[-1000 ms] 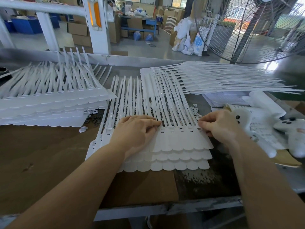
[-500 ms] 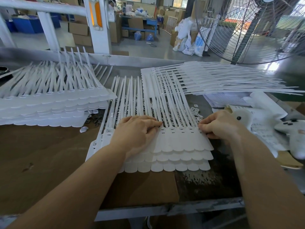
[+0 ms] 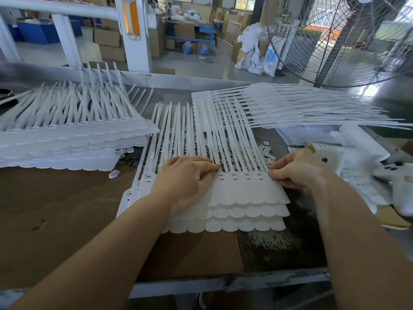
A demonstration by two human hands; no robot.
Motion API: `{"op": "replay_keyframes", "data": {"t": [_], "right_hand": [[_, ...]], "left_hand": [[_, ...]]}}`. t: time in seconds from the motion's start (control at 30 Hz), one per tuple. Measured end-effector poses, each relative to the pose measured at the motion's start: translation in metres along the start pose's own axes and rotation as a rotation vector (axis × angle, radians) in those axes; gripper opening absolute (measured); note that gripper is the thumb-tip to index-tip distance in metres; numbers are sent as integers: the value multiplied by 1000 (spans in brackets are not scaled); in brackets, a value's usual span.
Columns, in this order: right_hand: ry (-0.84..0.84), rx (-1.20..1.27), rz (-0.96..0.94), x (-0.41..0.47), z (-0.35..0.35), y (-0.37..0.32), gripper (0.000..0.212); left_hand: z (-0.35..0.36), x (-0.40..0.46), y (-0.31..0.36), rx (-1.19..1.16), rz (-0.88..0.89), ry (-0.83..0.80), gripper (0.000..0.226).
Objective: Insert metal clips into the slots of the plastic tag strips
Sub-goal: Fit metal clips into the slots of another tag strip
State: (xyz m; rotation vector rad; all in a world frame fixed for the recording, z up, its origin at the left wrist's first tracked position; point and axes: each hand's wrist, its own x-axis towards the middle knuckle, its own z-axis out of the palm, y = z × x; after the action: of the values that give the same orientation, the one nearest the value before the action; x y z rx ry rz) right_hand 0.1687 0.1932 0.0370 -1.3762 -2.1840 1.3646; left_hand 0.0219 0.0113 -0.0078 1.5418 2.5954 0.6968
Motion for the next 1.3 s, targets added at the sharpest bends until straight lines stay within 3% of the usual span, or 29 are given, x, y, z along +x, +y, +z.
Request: {"op": "replay_keyframes", "data": {"t": [0.17, 0.4, 0.67, 0.8, 0.97, 1.1, 1.3], "right_hand": [[36, 0, -13, -1, 1, 0, 13], [152, -56, -173, -9, 6, 11, 4], [290, -236, -319, -16, 14, 20, 13], [319, -304, -315, -21, 18, 19, 22], [297, -359, -301, -27, 21, 14, 36], [247, -363, -267, -32, 23, 9, 37], [158, -228, -205, -35, 23, 4, 30]], "left_hand": [[1, 0, -1, 1, 1, 4, 33], [1, 1, -2, 16, 12, -8, 33], [-11, 4, 0, -106, 11, -62, 37], [-27, -12, -12, -315, -106, 75, 36], [-40, -43, -36, -222, -391, 300, 33], [-43, -50, -42, -120, -515, 195, 38], [-46, -49, -39, -355, -565, 184, 43]]}}
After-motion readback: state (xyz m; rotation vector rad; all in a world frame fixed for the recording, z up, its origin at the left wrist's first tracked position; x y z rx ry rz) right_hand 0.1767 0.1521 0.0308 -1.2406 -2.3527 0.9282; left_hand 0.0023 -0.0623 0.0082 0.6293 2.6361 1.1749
